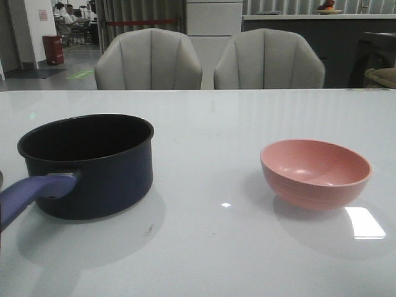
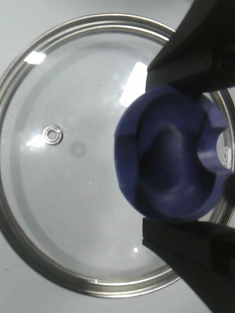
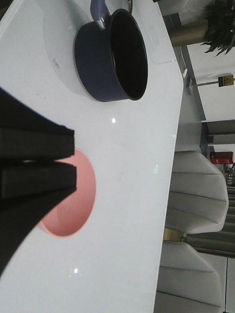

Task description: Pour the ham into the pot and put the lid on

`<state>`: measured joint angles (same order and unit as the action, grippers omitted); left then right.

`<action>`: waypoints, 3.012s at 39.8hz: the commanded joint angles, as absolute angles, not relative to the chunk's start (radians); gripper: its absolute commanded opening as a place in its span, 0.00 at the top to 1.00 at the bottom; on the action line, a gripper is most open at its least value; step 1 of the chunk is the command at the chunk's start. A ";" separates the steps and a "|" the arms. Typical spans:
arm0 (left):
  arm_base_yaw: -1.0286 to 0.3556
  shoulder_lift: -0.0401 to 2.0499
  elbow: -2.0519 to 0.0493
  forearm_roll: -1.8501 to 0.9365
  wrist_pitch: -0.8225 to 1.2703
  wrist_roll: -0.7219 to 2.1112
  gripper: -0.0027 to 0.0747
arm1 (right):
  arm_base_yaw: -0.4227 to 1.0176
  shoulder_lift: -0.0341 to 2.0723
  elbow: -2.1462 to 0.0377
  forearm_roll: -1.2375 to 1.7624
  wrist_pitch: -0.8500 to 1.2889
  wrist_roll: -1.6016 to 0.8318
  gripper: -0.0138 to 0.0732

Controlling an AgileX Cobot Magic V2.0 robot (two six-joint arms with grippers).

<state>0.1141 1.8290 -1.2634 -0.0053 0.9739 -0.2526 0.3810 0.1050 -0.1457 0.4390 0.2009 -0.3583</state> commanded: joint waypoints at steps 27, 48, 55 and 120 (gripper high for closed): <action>-0.102 1.715 -1.758 0.000 1.184 -0.140 0.61 | 0.381 0.115 -0.171 0.450 0.129 -0.369 0.66; -0.365 1.786 -1.760 0.000 1.269 -0.109 0.61 | 0.381 0.115 -0.171 0.450 0.129 -0.369 0.66; -0.376 1.818 -1.760 -0.018 1.269 -0.109 0.61 | 0.381 0.115 -0.171 0.450 0.129 -0.369 0.66; -0.378 1.746 -1.805 0.000 1.264 -0.107 0.26 | 0.381 0.115 -0.171 0.450 0.129 -0.369 0.66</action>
<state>-0.3721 1.8560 -1.7822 -0.0241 1.2386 -0.1033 0.3810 0.1050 -0.1435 0.4390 0.2015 -0.3583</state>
